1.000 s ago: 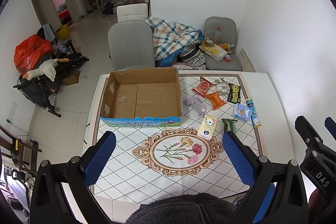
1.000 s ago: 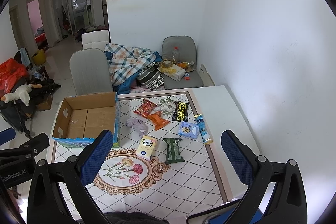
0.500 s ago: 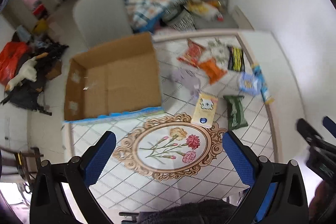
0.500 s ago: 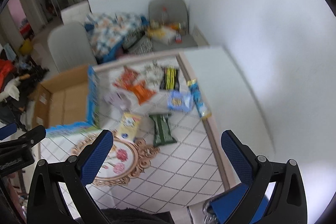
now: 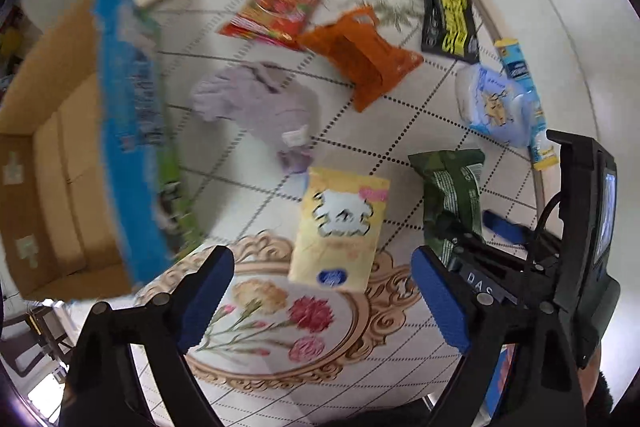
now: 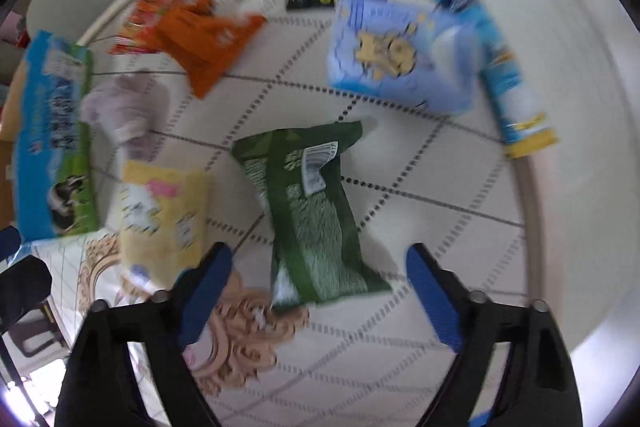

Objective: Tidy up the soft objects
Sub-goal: 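Grasp the yellow tissue pack with left tool while right tool grasps green wipes pack, then lower both packs into the cardboard box and open both tools, then grasp the red snack bag with left tool while right tool grasps black shoe-shine wipes, then carry both packs into the box, release them beside the others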

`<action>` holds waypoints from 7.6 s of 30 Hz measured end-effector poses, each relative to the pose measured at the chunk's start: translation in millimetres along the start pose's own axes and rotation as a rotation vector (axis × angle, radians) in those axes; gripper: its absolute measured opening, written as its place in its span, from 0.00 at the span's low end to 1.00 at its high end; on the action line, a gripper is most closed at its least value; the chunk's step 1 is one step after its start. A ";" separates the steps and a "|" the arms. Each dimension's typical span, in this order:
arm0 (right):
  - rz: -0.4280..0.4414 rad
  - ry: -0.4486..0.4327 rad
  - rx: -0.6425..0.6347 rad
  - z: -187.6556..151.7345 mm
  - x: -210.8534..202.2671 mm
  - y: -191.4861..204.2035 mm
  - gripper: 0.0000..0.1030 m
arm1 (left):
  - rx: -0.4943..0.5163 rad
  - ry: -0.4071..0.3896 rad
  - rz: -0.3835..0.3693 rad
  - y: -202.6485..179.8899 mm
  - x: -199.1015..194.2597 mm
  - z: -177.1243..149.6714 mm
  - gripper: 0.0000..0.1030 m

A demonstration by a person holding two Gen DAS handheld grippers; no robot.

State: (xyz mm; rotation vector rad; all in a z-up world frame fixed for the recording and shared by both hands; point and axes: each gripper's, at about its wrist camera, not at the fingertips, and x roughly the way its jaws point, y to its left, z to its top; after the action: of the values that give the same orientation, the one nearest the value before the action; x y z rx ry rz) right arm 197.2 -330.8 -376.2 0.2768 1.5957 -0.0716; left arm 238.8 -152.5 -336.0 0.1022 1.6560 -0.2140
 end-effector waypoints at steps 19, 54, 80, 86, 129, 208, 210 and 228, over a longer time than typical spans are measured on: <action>0.072 0.056 0.046 13.6 34.8 -35.0 0.33 | 0.020 0.178 0.035 -14.2 80.2 12.4 0.58; 0.220 -0.062 -0.338 37.0 -55.3 388.5 0.29 | -0.320 -0.142 -0.085 322.4 -65.2 27.3 0.58; 0.096 -0.006 -0.326 89.9 31.7 408.9 0.82 | -0.306 -0.040 -0.108 362.2 -23.2 46.0 0.96; -0.020 -0.055 -0.358 61.7 -3.3 402.4 1.00 | -0.313 -0.128 -0.091 359.6 -52.0 9.7 0.99; 0.076 -0.254 -0.065 -24.0 -189.5 119.8 1.00 | 0.016 -0.365 -0.023 92.4 -194.6 -12.5 0.99; 0.194 -0.103 -0.302 43.9 -118.2 312.0 0.47 | -0.276 -0.276 -0.066 293.3 -141.8 -31.0 0.43; 0.166 -0.090 -0.320 49.6 -102.2 326.9 0.47 | -0.296 -0.258 -0.047 312.9 -129.8 -24.2 0.43; -0.050 -0.062 -0.341 106.6 2.3 395.9 0.47 | -0.286 -0.050 -0.003 387.4 -33.6 61.3 0.44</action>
State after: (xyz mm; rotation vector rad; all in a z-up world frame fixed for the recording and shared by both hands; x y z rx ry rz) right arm 388.5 29.5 -334.2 -0.0303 1.5242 0.1516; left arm 377.0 216.1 -338.2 -0.1205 1.6205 0.0191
